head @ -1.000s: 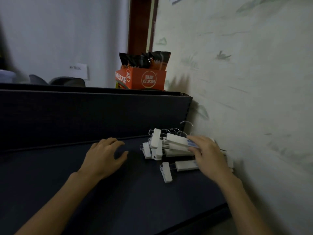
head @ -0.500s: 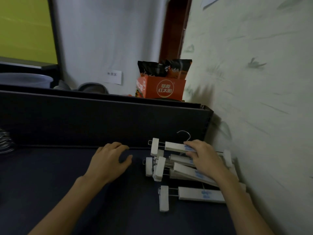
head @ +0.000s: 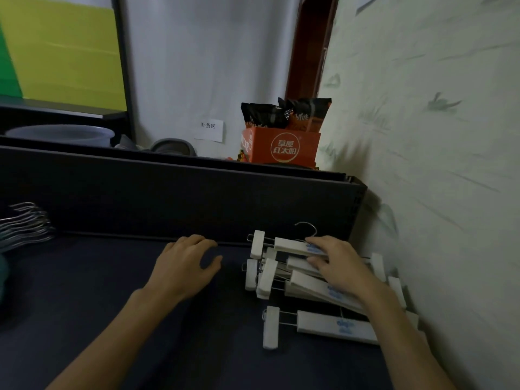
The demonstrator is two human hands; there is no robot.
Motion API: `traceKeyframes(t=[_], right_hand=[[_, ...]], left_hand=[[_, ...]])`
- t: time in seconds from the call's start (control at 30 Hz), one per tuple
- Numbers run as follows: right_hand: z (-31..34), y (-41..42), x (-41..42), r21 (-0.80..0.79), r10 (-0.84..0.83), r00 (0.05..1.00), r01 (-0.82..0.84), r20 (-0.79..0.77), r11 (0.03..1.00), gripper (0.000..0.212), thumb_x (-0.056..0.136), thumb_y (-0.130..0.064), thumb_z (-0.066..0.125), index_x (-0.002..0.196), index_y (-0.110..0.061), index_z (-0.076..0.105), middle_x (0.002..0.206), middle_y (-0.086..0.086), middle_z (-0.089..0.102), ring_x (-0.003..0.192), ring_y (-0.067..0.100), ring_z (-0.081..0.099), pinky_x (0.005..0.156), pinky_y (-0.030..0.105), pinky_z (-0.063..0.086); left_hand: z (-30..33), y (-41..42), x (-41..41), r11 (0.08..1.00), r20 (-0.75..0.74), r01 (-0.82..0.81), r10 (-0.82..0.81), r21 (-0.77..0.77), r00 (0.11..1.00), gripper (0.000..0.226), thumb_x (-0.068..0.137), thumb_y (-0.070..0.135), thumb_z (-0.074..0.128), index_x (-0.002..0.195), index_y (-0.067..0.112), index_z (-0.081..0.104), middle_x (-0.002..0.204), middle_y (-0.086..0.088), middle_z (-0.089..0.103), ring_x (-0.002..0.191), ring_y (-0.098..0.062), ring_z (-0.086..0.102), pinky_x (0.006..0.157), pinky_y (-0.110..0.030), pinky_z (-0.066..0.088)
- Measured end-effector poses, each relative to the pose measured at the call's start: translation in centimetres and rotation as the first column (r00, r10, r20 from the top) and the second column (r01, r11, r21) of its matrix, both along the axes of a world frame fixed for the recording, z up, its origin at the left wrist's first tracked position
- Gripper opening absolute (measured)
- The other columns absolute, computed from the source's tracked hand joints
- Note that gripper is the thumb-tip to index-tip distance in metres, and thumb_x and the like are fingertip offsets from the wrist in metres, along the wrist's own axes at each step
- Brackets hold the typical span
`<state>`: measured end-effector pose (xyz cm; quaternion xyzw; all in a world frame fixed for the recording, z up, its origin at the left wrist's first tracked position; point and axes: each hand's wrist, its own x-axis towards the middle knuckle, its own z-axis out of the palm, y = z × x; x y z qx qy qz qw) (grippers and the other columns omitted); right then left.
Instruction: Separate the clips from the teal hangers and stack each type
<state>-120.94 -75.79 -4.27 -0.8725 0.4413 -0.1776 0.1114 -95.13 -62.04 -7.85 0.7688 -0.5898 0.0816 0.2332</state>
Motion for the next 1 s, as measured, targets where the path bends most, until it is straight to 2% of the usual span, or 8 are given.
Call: traceKeyframes(t=[0.2, 0.33, 0.5, 0.77, 0.93, 1.0], right_hand=[[0.4, 1.2, -0.7, -0.064, 0.045, 0.996, -0.04, 0.071, 0.997, 0.048, 0.09, -0.029, 0.06, 0.136, -0.022, 0.046, 0.132, -0.002, 0.052, 0.118, 0.015, 0.048, 0.104, 0.035, 0.037], [0.6, 2.5, -1.4, -0.146, 0.072, 0.992, -0.056, 0.107, 0.988, 0.048, 0.091, -0.031, 0.058, 0.136, -0.02, 0.046, 0.131, -0.002, 0.053, 0.118, 0.015, 0.047, 0.103, 0.032, 0.036], [0.1, 4.5, -0.3, -0.248, 0.137, 0.98, -0.098, 0.146, 0.964, 0.047, 0.091, -0.034, 0.057, 0.134, -0.017, 0.048, 0.129, 0.0, 0.055, 0.118, 0.019, 0.048, 0.103, 0.041, 0.038], [-0.5, 8.9, 2.1, -0.36, 0.17, 0.983, -0.132, 0.076, 0.924, 0.048, 0.09, -0.037, 0.055, 0.133, -0.017, 0.049, 0.129, 0.002, 0.055, 0.12, 0.02, 0.047, 0.104, 0.04, 0.037], [0.6, 12.6, 5.5, -0.41, 0.19, 0.981, -0.156, 0.043, 0.899, 0.047, 0.091, -0.038, 0.055, 0.132, -0.015, 0.051, 0.123, 0.003, 0.058, 0.115, 0.023, 0.05, 0.103, 0.04, 0.036], [0.7, 15.0, 7.3, -0.419, 0.206, 0.977, -0.164, 0.057, 0.893, 0.049, 0.091, -0.039, 0.054, 0.133, -0.015, 0.05, 0.122, 0.003, 0.058, 0.114, 0.023, 0.051, 0.101, 0.039, 0.037]], left_hand=[[0.2, 1.0, -0.7, 1.0, 0.001, -0.017, 0.017, -0.002, 1.0, 0.043, 0.089, 0.048, 0.049, 0.126, 0.027, 0.055, 0.128, 0.007, 0.054, 0.115, -0.015, 0.05, 0.096, -0.032, 0.036], [0.1, 2.3, -1.4, 0.999, 0.003, -0.05, 0.05, 0.012, 0.999, 0.042, 0.089, 0.048, 0.05, 0.125, 0.026, 0.056, 0.127, 0.007, 0.054, 0.115, -0.017, 0.05, 0.095, -0.034, 0.037], [-0.4, 5.1, -1.7, 0.995, 0.018, -0.096, 0.096, 0.008, 0.995, 0.042, 0.089, 0.048, 0.051, 0.124, 0.025, 0.057, 0.125, 0.004, 0.056, 0.111, -0.021, 0.053, 0.092, -0.036, 0.039], [-1.3, 11.1, -1.3, 0.982, 0.024, -0.188, 0.187, 0.017, 0.982, 0.045, 0.089, 0.046, 0.052, 0.126, 0.023, 0.056, 0.128, 0.002, 0.055, 0.113, -0.022, 0.052, 0.094, -0.038, 0.039], [-0.1, 15.0, 0.8, 0.972, 0.052, -0.228, 0.231, -0.052, 0.972, 0.048, 0.084, 0.049, 0.049, 0.118, 0.019, 0.063, 0.115, -0.002, 0.063, 0.102, -0.027, 0.058, 0.084, -0.043, 0.045], [-0.1, 17.4, 1.8, 0.964, 0.05, -0.253, 0.258, -0.083, 0.965, 0.044, 0.085, 0.047, 0.053, 0.117, 0.019, 0.063, 0.114, -0.002, 0.063, 0.1, -0.028, 0.059, 0.082, -0.043, 0.046]])
